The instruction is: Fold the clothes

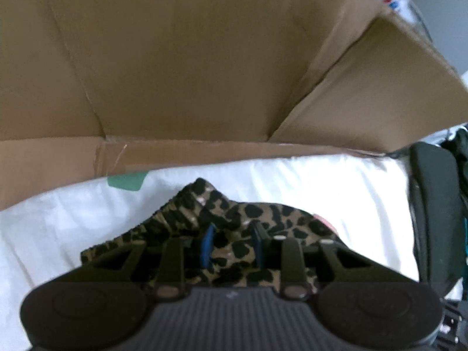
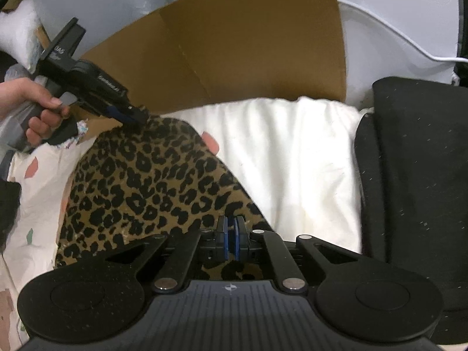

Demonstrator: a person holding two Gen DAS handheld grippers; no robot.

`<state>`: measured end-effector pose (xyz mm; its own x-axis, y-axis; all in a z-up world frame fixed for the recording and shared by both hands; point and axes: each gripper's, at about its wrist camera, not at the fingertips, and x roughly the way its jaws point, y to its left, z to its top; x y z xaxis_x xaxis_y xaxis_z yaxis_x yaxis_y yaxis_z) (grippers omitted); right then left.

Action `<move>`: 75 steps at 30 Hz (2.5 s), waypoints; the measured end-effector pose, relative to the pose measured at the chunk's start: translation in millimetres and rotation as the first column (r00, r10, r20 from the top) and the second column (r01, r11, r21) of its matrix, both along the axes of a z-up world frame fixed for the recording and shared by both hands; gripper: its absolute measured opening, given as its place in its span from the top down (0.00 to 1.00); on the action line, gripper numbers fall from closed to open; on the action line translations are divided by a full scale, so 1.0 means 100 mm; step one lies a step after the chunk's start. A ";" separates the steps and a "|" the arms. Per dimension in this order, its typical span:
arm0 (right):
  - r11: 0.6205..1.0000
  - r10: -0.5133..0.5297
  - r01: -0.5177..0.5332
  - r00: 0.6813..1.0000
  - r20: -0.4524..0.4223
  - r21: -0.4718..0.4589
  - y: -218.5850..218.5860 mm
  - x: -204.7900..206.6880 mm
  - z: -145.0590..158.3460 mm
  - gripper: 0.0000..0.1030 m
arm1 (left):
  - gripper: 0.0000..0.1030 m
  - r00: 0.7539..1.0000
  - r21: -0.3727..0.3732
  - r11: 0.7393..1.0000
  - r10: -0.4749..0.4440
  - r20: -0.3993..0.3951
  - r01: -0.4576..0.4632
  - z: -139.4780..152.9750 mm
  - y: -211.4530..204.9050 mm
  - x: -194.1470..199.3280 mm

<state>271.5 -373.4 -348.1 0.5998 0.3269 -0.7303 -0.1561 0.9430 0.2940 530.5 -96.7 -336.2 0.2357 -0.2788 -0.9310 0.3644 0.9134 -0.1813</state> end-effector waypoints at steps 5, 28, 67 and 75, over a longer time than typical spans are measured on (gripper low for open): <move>1.000 -0.008 0.007 0.998 -0.061 -0.018 -0.05 0.03 -0.18 0.97 | 0.73 0.999 0.018 0.999 0.036 0.016 -0.037 -0.21 0.02 0.00; 0.998 -0.050 0.047 0.997 -0.066 -0.050 -0.22 0.00 -0.11 0.95 | 0.76 0.990 -0.054 0.989 -0.137 0.021 0.138 0.14 0.31 -0.49; 0.999 -0.027 0.029 0.999 -0.031 0.046 0.12 -0.19 0.12 0.77 | 0.67 0.989 0.011 0.995 -0.096 0.114 0.095 0.36 0.91 -1.41; 0.997 0.070 -0.069 0.996 -0.052 0.028 0.41 -0.31 0.20 0.77 | 0.61 0.994 -0.093 0.996 -0.001 0.113 0.011 0.30 1.20 -1.92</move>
